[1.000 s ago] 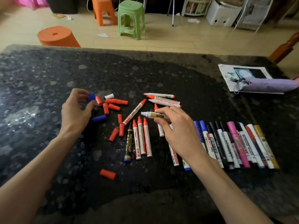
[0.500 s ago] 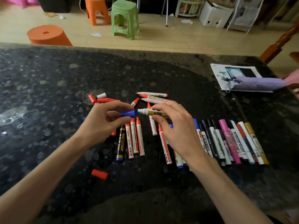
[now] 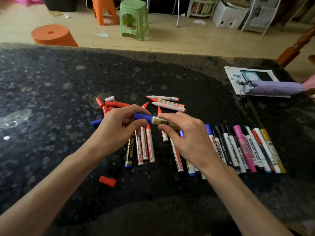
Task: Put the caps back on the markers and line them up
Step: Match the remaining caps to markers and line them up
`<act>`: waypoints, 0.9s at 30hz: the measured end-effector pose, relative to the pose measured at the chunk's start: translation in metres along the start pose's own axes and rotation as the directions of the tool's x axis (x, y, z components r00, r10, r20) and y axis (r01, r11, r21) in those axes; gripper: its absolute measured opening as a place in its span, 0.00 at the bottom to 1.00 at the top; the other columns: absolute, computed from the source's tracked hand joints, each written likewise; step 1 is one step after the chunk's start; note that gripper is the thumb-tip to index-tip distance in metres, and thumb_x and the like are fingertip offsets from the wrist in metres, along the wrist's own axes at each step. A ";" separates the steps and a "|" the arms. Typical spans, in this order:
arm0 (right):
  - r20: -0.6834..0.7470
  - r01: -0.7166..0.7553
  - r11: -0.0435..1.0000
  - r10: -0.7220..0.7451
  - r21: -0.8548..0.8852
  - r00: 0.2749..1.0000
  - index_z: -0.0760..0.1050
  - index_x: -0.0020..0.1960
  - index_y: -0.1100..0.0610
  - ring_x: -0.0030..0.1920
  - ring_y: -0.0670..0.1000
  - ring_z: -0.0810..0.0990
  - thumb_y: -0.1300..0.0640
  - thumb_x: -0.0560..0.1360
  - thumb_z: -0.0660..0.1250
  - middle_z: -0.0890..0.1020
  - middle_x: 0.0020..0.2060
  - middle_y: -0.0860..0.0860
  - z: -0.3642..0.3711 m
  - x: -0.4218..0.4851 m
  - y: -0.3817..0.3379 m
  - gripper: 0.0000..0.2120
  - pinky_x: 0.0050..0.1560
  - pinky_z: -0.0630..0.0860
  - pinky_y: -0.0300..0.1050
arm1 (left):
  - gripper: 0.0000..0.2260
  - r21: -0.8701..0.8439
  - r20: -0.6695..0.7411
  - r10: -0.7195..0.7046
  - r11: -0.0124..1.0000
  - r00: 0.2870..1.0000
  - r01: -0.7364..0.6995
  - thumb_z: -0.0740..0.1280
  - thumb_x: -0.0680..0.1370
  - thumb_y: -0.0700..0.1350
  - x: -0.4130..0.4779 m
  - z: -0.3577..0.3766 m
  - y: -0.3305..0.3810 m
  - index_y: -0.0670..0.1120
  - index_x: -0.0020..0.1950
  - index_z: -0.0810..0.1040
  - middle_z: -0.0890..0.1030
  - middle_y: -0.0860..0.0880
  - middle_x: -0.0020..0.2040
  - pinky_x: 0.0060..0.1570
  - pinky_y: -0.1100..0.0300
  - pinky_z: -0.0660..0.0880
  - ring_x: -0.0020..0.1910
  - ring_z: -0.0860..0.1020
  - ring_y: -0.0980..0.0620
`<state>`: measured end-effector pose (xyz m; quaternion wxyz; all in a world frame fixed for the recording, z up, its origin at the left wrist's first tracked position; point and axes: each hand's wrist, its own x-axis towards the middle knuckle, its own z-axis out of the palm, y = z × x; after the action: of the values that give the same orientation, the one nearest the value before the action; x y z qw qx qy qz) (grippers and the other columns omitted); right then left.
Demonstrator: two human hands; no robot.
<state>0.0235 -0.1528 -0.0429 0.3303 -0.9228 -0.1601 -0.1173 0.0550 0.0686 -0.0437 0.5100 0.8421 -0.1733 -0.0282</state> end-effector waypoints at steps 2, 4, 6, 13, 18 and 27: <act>-0.018 0.016 1.000 -0.015 0.013 1.000 0.81 0.67 0.53 0.49 0.46 0.81 0.52 0.81 0.70 0.83 0.50 0.48 0.000 0.000 0.001 0.15 0.49 0.80 0.50 | 0.07 0.087 0.010 0.029 0.996 1.000 -0.030 0.68 0.81 0.43 0.001 0.001 0.002 0.52 0.57 0.81 0.83 0.56 0.39 0.37 0.65 0.77 0.36 0.82 0.55; -0.024 0.022 1.000 -0.023 -0.011 0.999 0.81 0.67 0.54 0.48 0.46 0.80 0.53 0.81 0.70 0.83 0.49 0.48 0.001 0.000 0.002 0.16 0.48 0.79 0.51 | 0.05 0.188 0.025 0.075 0.979 0.997 -0.079 0.67 0.82 0.43 0.000 0.004 0.005 0.52 0.55 0.79 0.79 0.55 0.36 0.33 0.68 0.72 0.34 0.79 0.55; -0.034 0.014 1.000 -0.015 -0.007 0.999 0.81 0.68 0.55 0.47 0.46 0.80 0.54 0.81 0.70 0.82 0.48 0.48 0.003 -0.001 0.003 0.16 0.47 0.79 0.50 | 0.04 0.226 0.013 0.096 0.969 0.995 -0.097 0.66 0.82 0.43 -0.001 0.007 0.007 0.51 0.55 0.79 0.77 0.56 0.34 0.34 0.69 0.70 0.35 0.77 0.56; -0.059 -0.035 0.998 0.038 0.043 0.998 0.81 0.68 0.55 0.44 0.43 0.77 0.57 0.81 0.71 0.80 0.45 0.45 0.012 -0.011 0.001 0.16 0.44 0.77 0.44 | 0.04 0.232 -0.027 0.122 0.966 0.992 -0.113 0.67 0.81 0.43 -0.006 0.016 0.010 0.50 0.54 0.80 0.79 0.56 0.39 0.38 0.66 0.71 0.39 0.77 0.56; 0.043 -0.075 0.997 0.075 -0.010 0.996 0.81 0.66 0.49 0.47 0.42 0.78 0.53 0.81 0.70 0.80 0.48 0.41 0.007 -0.012 -0.001 0.14 0.49 0.79 0.46 | 0.05 0.238 0.043 0.078 0.967 0.996 -0.086 0.67 0.81 0.45 -0.007 0.020 0.001 0.52 0.56 0.79 0.79 0.58 0.43 0.43 0.66 0.73 0.44 0.78 0.57; -0.025 -0.353 0.880 0.364 -0.319 0.931 0.82 0.59 0.49 0.47 0.44 0.75 0.47 0.79 0.72 0.77 0.48 0.44 -0.024 -0.024 0.017 0.11 0.45 0.69 0.41 | 0.22 0.297 0.060 0.054 0.952 0.997 -0.069 0.70 0.77 0.55 -0.001 0.021 -0.006 0.59 0.71 0.71 0.76 0.61 0.58 0.49 0.66 0.76 0.52 0.79 0.65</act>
<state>0.0045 -0.1861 -0.0419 0.1902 -0.9794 0.0286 -0.0620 0.0507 0.0537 -0.0589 0.3729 0.9026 -0.2147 -0.0074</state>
